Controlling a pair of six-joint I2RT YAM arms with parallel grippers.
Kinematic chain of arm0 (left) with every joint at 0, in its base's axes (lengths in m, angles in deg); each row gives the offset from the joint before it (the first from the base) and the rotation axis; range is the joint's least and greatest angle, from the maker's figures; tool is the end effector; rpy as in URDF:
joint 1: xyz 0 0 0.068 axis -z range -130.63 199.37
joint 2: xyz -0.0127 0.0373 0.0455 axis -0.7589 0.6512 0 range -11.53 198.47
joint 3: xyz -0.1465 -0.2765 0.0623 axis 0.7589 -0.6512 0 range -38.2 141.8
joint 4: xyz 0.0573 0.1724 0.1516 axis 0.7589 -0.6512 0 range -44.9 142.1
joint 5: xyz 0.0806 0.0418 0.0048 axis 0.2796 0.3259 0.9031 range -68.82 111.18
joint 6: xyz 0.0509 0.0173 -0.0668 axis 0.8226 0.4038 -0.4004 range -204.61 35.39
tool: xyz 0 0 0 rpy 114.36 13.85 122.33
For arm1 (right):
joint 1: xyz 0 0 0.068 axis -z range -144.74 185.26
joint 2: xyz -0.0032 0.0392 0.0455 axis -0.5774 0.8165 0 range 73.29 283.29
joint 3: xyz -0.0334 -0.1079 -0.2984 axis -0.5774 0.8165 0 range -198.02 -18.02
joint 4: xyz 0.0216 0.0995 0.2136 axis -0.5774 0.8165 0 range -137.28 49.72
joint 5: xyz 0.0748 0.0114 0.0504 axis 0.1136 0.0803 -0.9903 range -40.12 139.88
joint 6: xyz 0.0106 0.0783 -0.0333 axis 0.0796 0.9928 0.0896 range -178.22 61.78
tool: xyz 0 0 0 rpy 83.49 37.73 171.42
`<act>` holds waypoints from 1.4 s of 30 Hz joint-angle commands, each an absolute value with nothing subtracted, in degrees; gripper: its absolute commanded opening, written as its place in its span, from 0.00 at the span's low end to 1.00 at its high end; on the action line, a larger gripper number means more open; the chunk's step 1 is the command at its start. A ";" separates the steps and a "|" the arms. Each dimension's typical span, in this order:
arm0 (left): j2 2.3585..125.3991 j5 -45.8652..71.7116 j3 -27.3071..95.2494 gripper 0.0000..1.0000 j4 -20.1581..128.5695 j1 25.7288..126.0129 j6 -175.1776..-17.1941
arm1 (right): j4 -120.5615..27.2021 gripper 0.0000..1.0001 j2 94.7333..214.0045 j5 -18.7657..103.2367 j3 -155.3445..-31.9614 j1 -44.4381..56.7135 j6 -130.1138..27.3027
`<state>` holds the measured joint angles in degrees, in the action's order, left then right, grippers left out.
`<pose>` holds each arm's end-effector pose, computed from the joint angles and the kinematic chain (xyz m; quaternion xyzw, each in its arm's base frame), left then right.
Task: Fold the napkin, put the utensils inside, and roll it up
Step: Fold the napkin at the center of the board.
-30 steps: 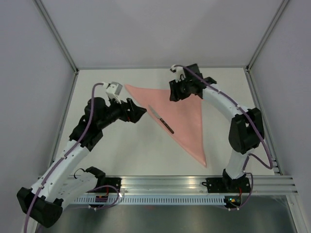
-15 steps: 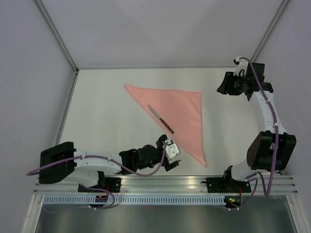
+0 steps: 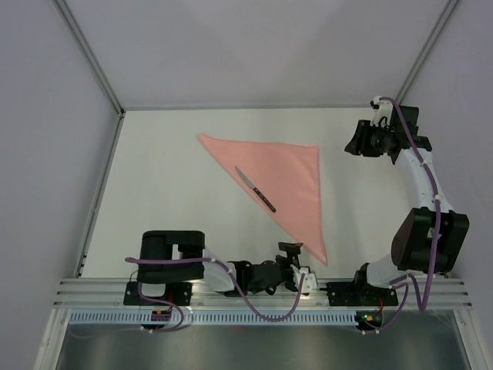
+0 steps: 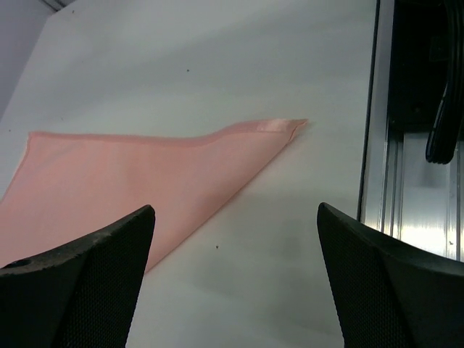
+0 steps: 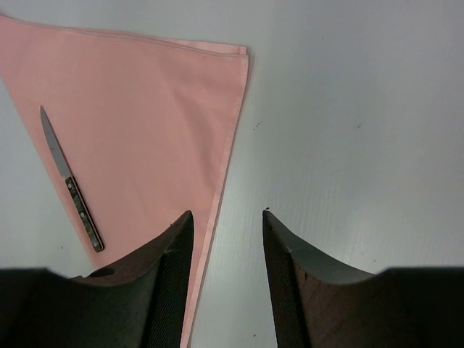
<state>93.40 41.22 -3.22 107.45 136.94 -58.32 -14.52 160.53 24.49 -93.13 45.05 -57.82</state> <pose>0.0415 -0.3705 0.1935 0.5949 0.5143 -0.1885 0.5882 0.3326 -0.0245 0.3371 -0.0040 0.9048 0.1716 0.3896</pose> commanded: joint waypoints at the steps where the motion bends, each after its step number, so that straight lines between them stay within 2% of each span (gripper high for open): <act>1: 97.18 43.86 0.64 0.95 116.34 137.97 -52.35 | -16.43 0.49 158.46 24.92 -92.29 45.37 -57.69; 9: 104.92 42.55 6.01 0.89 115.65 138.05 -49.45 | -16.95 0.46 158.19 24.56 -91.76 45.37 -57.69; 11: 105.89 42.19 7.23 0.84 114.95 138.05 -49.36 | -17.04 0.45 158.19 24.48 -91.67 45.37 -57.78; 27: 112.31 39.91 12.25 0.64 112.92 138.14 -48.66 | -17.39 0.37 157.58 23.77 -90.70 45.46 -57.78; 31: 113.01 39.47 12.69 0.47 112.48 138.14 -48.83 | -17.39 0.36 157.58 23.60 -90.44 45.37 -57.69; 38: 113.10 39.29 13.66 0.36 110.99 138.14 -49.54 | -17.39 0.35 157.66 23.25 -90.35 45.37 -57.69; 41: 112.93 39.29 14.18 0.27 109.94 138.14 -49.71 | -17.39 0.35 157.58 23.25 -90.35 45.37 -57.69; 42: 112.84 39.46 14.36 0.21 109.50 138.14 -49.89 | -17.31 0.35 157.49 23.25 -90.35 45.37 -57.69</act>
